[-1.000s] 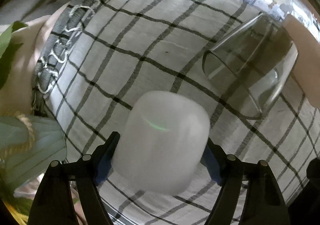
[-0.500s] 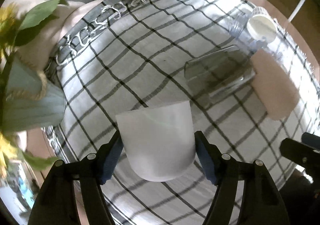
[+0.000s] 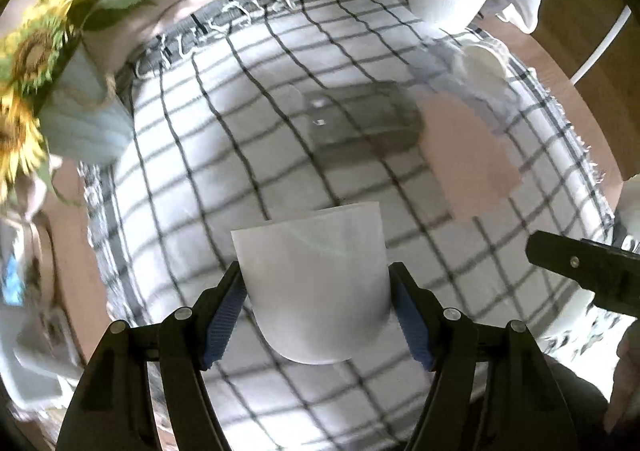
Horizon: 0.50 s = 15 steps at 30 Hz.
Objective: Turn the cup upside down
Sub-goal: 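Lift the white cup with the left gripper, set it down, open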
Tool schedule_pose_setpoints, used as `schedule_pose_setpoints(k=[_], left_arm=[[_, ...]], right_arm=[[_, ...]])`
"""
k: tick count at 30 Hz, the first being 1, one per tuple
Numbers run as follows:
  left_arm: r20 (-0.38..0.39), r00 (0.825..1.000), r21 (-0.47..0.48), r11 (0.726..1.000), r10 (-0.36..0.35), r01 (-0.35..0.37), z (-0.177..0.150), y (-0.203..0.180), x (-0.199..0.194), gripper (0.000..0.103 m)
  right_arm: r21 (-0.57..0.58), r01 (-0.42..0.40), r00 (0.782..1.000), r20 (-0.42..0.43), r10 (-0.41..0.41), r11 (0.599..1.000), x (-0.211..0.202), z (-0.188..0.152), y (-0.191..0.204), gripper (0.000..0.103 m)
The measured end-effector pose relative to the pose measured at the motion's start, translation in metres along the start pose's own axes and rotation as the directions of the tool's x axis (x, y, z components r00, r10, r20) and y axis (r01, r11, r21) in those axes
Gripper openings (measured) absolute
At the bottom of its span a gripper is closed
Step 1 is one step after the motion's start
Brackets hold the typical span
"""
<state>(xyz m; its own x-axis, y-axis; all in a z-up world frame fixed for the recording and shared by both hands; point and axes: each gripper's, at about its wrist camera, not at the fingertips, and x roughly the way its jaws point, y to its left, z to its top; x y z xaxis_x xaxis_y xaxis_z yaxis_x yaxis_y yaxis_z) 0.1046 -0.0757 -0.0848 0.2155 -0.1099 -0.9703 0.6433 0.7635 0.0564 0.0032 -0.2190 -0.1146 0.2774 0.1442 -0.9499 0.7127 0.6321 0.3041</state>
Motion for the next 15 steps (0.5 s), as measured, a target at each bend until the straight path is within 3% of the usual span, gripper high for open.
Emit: schedule_pose_setpoints(k=[9, 15], left_arm=[[-0.064, 0.992, -0.167, 0.981, -0.110, 0.098, -0.031, -0.061, 0.011, 0.070], [-0.074, 0.990, -0.261, 0.961, -0.117, 0.094, -0.040, -0.085, 0.027, 0.070]], right_arm=[[-0.120, 0.048, 0.999, -0.015, -0.050, 0.992, -0.018, 0.002, -0.058, 0.100], [-0.165, 0.076, 0.996, -0.037, -0.083, 0.983, -0.018, 0.007, -0.092, 0.100]])
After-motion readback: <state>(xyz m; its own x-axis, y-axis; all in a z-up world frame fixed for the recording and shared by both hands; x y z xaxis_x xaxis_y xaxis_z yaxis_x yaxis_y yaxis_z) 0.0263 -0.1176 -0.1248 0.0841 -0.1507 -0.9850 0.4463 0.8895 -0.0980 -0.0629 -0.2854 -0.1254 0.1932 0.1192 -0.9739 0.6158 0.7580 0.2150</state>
